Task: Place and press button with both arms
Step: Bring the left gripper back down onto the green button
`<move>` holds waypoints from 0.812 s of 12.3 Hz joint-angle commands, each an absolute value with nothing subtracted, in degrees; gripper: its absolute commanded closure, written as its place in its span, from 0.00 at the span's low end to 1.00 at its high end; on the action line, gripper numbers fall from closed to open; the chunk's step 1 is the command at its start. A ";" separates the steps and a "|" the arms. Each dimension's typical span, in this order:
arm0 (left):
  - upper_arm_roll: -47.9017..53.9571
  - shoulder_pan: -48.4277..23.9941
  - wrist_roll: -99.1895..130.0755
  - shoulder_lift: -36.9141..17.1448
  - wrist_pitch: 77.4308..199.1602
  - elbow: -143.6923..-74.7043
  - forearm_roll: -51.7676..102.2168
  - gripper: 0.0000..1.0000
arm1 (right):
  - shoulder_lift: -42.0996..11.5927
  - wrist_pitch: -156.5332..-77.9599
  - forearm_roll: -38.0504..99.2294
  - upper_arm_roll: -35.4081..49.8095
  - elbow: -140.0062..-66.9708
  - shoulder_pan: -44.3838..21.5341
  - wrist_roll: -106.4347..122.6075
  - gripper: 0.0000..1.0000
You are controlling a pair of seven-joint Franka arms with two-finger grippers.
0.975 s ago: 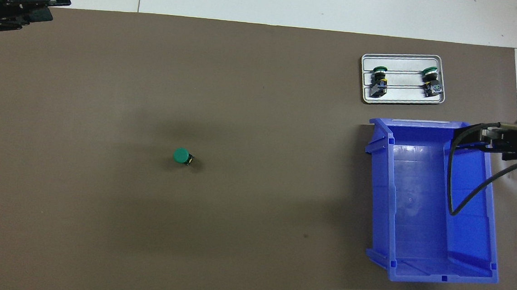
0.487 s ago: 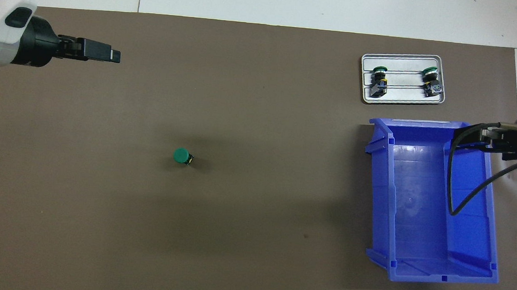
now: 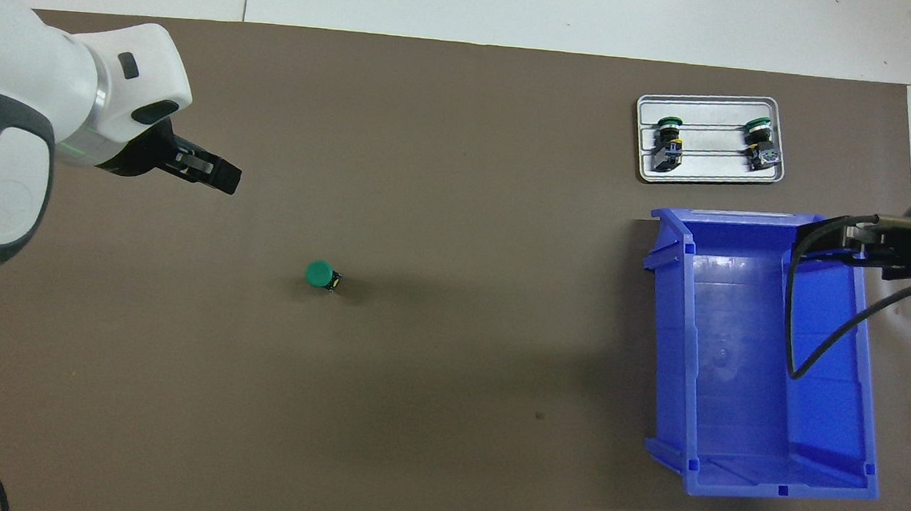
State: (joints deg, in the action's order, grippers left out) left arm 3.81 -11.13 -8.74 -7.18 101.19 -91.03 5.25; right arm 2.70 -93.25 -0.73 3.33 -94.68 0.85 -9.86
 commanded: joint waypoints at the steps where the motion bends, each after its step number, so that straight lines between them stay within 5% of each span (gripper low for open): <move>1: 3.16 -15.19 -1.79 -4.31 99.67 -94.47 2.90 0.53 | 2.81 -94.04 0.35 3.69 -94.66 1.23 -8.26 0.00; 5: 3.16 -19.59 -1.05 1.57 103.51 -107.90 2.90 0.93 | 2.90 -94.04 0.44 3.69 -95.10 1.23 -8.26 0.00; 10: 3.34 -21.79 -1.40 0.97 115.55 -116.27 2.81 1.00 | 3.34 -93.26 0.53 3.69 -95.54 1.32 -8.61 0.00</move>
